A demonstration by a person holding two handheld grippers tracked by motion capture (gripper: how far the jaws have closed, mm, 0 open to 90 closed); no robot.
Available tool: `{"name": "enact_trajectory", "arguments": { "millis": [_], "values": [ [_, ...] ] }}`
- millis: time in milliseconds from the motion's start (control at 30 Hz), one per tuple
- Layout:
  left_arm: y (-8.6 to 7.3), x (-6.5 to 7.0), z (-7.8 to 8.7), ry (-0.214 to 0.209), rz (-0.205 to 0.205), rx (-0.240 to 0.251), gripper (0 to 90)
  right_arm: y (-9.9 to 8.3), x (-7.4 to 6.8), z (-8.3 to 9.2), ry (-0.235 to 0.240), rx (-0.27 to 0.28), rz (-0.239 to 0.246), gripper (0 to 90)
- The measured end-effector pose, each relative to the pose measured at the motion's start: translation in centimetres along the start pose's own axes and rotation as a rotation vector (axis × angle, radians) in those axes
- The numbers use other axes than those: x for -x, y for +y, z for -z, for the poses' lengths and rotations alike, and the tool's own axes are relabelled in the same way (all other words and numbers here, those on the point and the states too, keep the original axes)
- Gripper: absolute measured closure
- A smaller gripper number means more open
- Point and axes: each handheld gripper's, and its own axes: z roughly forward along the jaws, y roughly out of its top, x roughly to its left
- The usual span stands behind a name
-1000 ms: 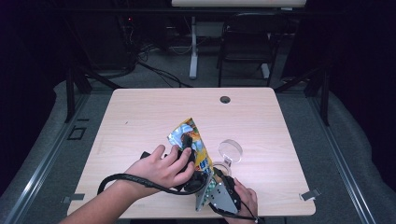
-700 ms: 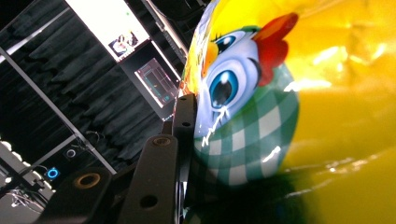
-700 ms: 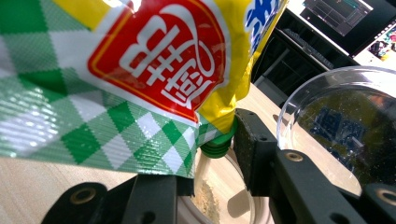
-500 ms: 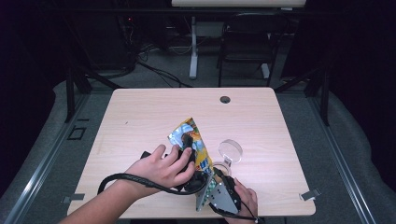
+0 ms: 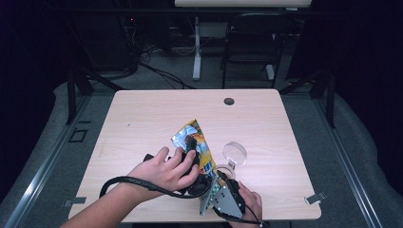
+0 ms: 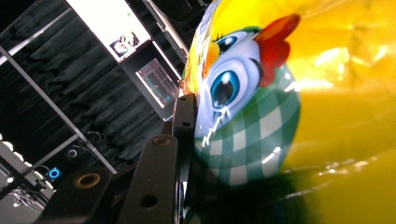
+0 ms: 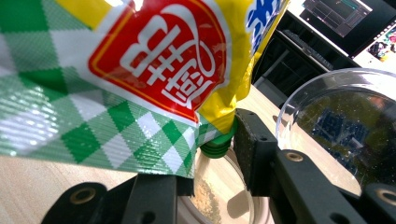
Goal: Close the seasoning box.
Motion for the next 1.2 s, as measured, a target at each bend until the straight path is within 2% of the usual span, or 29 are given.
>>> {"name": "enact_trajectory", "arguments": {
  "millis": [367, 1133, 1200],
  "values": [
    [0.05, -0.10, 0.04, -0.011, 0.000, -0.003, 75.0, 0.00, -0.02, -0.01, 0.000, 0.000, 0.001, 69.7],
    [0.01, 0.03, 0.01, 0.001, 0.001, 0.000, 75.6, 0.05, -0.05, 0.04, 0.000, 0.001, 0.000, 69.7],
    [-0.02, 0.10, 0.01, -0.011, 0.009, -0.002, 75.8, 0.09, 0.01, 0.12, 0.005, -0.008, 0.004, 69.7]
  ]
}}
